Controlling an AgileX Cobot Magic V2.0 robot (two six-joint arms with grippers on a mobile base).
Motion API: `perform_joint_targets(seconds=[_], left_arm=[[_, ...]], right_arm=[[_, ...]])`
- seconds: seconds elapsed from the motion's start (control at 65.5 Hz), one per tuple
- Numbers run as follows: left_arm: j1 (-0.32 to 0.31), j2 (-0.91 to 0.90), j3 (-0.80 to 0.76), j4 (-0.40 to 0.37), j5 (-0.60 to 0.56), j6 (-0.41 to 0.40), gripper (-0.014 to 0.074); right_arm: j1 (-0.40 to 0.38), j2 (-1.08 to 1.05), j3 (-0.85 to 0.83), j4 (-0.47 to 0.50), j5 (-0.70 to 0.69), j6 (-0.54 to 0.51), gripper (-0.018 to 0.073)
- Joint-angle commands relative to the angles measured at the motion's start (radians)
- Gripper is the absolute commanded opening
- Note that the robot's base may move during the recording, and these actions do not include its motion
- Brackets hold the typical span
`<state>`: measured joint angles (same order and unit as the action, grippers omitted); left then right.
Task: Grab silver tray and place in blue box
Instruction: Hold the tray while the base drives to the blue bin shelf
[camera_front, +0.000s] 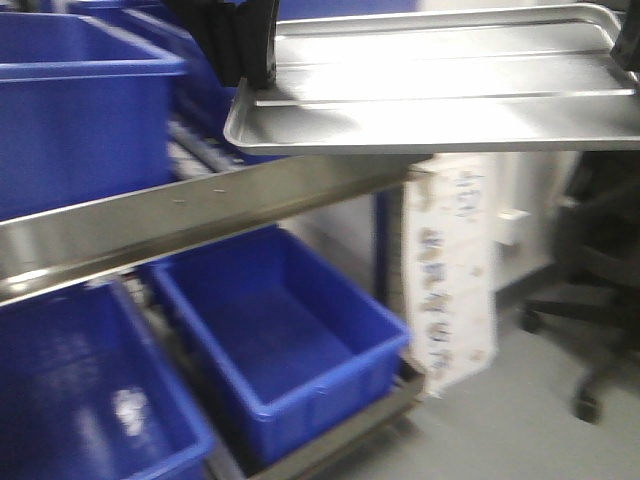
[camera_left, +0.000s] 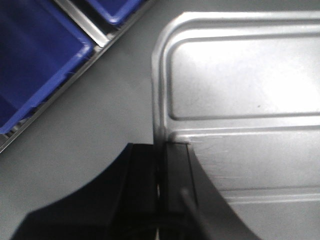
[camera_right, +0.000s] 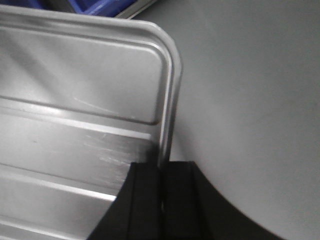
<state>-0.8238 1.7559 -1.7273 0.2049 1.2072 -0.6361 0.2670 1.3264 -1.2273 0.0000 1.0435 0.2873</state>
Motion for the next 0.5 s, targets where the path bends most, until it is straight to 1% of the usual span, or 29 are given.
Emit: perform_joint_targets(seconds=[0.0,0.168,0.275,0.488], left_arm=[[-0.001,-0.045,-0.024,0.025,0.064,0.021,-0.0106],[-0.001,-0.047,-0.024,0.025,0.06,0.019,-0.0106],[-0.001,-0.047,-0.024,0.025,0.06,-0.007,-0.0106],[-0.001,-0.051,-0.024,0.025,0.059,-0.006,-0.0106]], right_arm=[[-0.005,-0.035,-0.039,-0.04,-0.054,-0.014,0.0057],[-0.005,-0.035,-0.039,-0.04,-0.054,-0.014,0.0057],[-0.005,-0.035,-0.039,-0.04,-0.054,-0.014,0.0057],[-0.005,-0.035,-0.039,-0.04,-0.054,-0.014,0.0057]])
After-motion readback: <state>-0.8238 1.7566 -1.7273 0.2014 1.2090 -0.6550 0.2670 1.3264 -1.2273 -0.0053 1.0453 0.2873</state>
